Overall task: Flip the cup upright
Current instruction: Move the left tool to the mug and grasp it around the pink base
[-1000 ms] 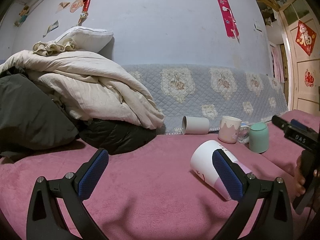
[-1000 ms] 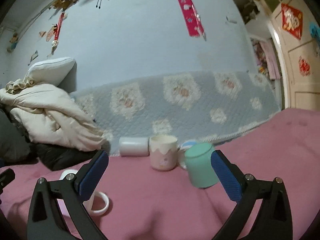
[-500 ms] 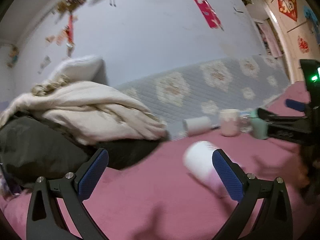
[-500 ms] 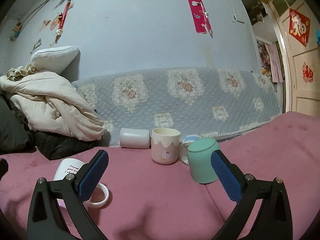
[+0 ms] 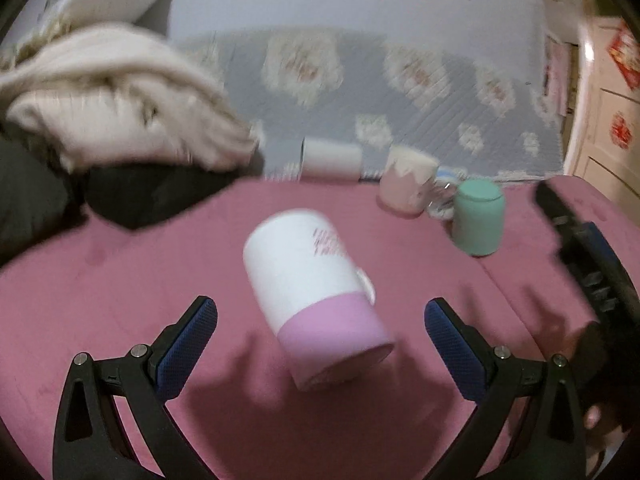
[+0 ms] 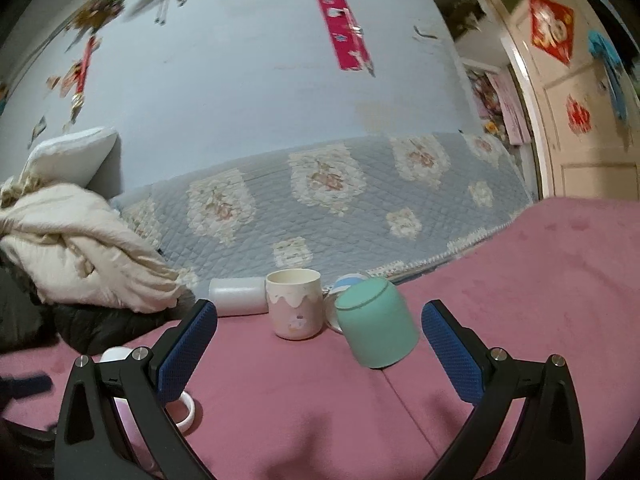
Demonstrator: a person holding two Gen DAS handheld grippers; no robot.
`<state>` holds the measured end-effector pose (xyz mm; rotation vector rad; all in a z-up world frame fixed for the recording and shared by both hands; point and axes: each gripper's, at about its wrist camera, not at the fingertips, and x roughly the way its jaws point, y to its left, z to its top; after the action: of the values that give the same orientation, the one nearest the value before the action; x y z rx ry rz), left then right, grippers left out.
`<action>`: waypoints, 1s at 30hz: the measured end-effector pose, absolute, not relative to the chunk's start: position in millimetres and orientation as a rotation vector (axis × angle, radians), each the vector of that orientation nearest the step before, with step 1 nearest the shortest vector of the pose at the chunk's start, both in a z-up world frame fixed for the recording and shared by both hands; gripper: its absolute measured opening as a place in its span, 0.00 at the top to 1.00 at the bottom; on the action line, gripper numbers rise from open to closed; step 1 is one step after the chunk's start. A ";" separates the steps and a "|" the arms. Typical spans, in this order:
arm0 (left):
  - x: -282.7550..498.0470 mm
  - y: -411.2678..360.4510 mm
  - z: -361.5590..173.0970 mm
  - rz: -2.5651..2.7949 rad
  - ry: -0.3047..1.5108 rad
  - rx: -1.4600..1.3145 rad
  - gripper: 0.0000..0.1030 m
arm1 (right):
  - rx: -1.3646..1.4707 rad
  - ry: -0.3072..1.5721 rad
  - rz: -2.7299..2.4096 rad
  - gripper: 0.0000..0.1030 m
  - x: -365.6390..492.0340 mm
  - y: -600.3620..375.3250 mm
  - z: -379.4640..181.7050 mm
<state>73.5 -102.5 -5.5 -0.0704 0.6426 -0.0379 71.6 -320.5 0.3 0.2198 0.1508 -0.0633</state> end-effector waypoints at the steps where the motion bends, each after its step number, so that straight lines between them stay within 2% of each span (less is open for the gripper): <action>1: 76.2 -101.5 -10.8 -0.036 0.671 -0.087 0.00 | 0.240 0.150 -0.076 0.00 71.0 -324.8 -0.9; 5: 83.4 -103.2 -25.9 -0.078 0.747 -0.115 0.00 | 0.234 0.137 -0.077 0.00 67.9 -323.3 -0.5; 14: 85.2 -100.9 -30.1 -0.044 0.775 -0.086 0.01 | 0.153 0.099 -0.093 0.00 60.4 -306.3 3.1; 19: 71.4 -92.9 -23.4 -0.015 0.705 -0.078 0.03 | 0.147 0.081 -0.100 0.00 58.9 -303.5 4.4; 22: 64.0 -90.3 -20.1 -0.041 0.676 -0.077 0.18 | 0.127 0.070 -0.104 0.00 57.4 -299.3 3.4; 27: 80.7 -94.5 -34.1 -0.136 0.798 -0.091 0.25 | 0.118 0.069 -0.106 0.00 56.9 -297.9 2.9; 30: 86.4 -89.6 -40.3 -0.125 0.840 -0.126 0.47 | 0.118 0.073 -0.107 0.00 56.8 -297.4 2.7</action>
<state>86.4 -89.6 -40.3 -0.1260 0.8396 -0.1249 56.8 -297.4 2.7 0.1183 0.0729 -0.1072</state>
